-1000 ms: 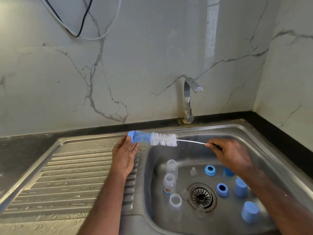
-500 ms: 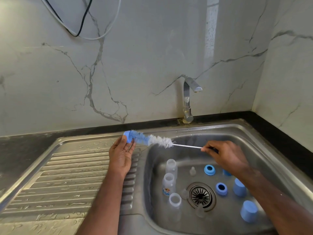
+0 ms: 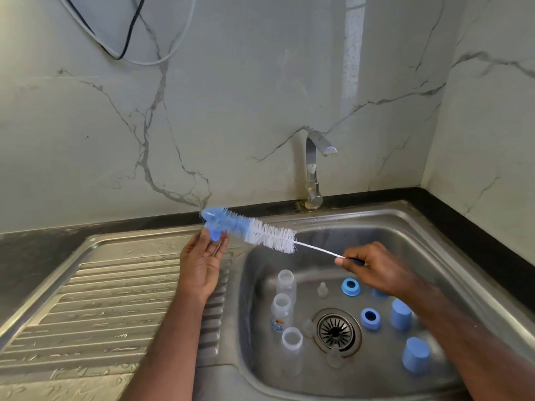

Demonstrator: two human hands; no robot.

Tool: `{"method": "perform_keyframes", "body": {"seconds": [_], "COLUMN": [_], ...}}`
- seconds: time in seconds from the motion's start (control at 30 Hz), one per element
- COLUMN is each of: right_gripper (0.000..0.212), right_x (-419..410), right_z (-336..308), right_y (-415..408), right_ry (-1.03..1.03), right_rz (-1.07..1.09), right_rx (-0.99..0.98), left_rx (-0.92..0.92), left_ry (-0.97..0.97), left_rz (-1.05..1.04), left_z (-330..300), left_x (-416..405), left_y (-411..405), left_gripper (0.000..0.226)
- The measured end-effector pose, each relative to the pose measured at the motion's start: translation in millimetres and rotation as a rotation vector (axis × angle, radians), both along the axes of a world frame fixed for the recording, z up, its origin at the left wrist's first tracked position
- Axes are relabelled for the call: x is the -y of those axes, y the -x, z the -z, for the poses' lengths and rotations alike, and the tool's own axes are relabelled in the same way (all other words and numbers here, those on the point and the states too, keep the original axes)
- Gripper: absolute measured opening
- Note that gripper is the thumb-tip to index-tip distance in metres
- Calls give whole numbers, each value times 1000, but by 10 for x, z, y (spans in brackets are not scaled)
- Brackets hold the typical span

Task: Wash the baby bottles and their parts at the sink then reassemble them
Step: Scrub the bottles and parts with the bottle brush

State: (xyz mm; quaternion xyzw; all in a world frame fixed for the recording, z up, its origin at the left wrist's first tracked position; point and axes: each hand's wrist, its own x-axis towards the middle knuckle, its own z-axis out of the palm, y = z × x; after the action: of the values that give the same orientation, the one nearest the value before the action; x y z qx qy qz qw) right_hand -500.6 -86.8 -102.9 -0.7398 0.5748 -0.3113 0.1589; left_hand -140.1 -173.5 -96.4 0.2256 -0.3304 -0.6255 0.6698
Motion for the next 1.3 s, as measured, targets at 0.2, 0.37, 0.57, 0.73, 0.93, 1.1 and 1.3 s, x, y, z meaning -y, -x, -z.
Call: {"method": "perform_keyframes", "body": {"seconds": [0.2, 0.37, 0.57, 0.73, 0.93, 1.1, 1.3], "right_gripper": [34, 32, 22, 23, 20, 27, 31], "right_x": [-28, -36, -22, -8, 21, 28, 26], "right_z": [-33, -29, 21, 7, 9, 31, 1], "right_y": [-87, -122, -312, -293, -214, -341, -279], "right_ry": [-33, -67, -48, -51, -88, -99, -78], "right_rz": [-9, -8, 21, 107, 162, 153, 169], "right_rx": [-24, -47, -4, 130, 171, 159, 134], "left_rx": [-15, -53, 75, 85, -35, 64, -1], "left_ry": [-103, -173, -116, -56, -37, -82, -74], "left_rz": [54, 94, 276, 339, 219, 280, 257], "left_z": [-35, -54, -1, 63, 3, 55, 5], "left_x": [-111, -120, -221, -211, -132, -227, -247], "left_y": [272, 322, 616, 730, 587, 744, 842], "left_gripper": [27, 35, 25, 63, 78, 43, 45]}}
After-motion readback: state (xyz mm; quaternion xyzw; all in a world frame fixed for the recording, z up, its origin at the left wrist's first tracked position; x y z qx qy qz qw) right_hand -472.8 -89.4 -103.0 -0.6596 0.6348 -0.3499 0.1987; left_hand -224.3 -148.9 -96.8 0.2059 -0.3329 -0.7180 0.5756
